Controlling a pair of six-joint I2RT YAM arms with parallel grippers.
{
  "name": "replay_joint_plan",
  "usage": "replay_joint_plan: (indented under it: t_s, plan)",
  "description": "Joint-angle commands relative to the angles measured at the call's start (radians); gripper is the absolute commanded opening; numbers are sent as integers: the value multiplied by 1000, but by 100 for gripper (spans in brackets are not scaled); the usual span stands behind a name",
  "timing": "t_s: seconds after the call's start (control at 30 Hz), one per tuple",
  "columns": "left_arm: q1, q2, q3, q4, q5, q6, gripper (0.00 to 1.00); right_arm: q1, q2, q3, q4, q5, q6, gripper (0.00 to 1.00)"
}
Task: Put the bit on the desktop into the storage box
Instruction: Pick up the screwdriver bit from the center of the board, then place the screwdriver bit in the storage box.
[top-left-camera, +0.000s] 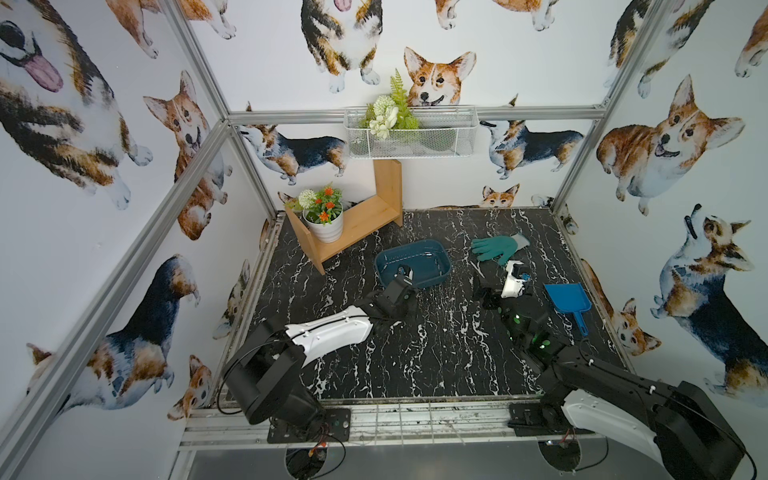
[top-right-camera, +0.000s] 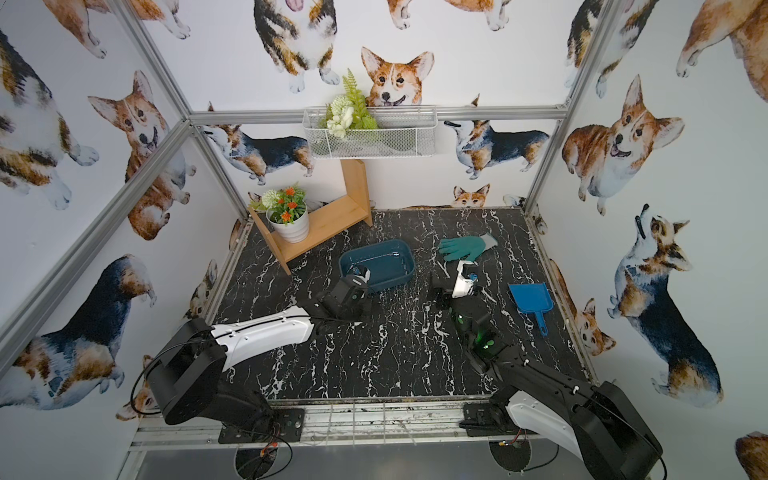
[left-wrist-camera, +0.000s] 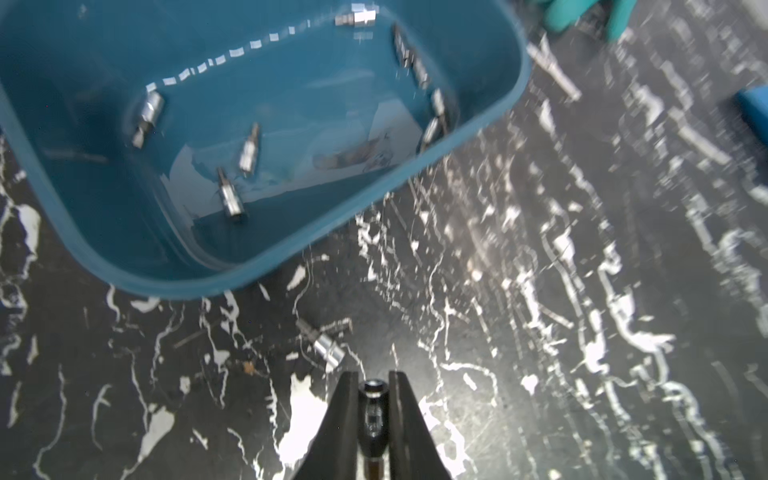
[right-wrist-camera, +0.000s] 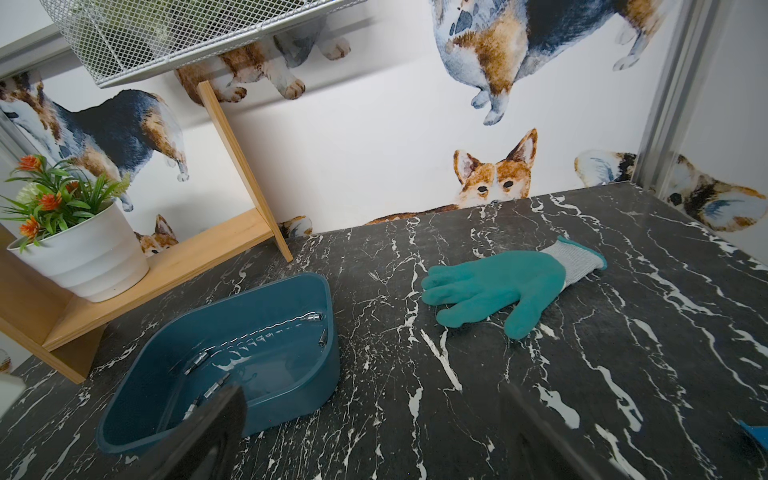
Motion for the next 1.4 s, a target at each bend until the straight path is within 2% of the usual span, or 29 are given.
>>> replay_joint_plan:
  t_s: [0.0,0.37,0.7,0.8,0.93,1.03,1.2,1.37]
  plan:
    - [40,-8,47,11,72,38,13,2,-1,-1,37,2,-4,100]
    - [286,107,208,52,202,114,13,2,2,-2,40,-1,-7,100]
    - [356,216,255,117,211,106,14,2,6,-3,43,-7,-7,100]
    - [362,219,257,125,207,100,24,2,8,-3,44,-13,-8,100]
    - [365,166,210,166,188,83,52,2,14,-1,48,-29,-11,100]
    - [365,106,169,182,173,72,64,2,19,2,48,-45,-12,100]
    - [368,-35,38,238,147,42,73,2,31,12,44,-95,-17,100]
    - [369,-216,-181,335,128,-8,86,2,62,62,-3,-221,8,99]
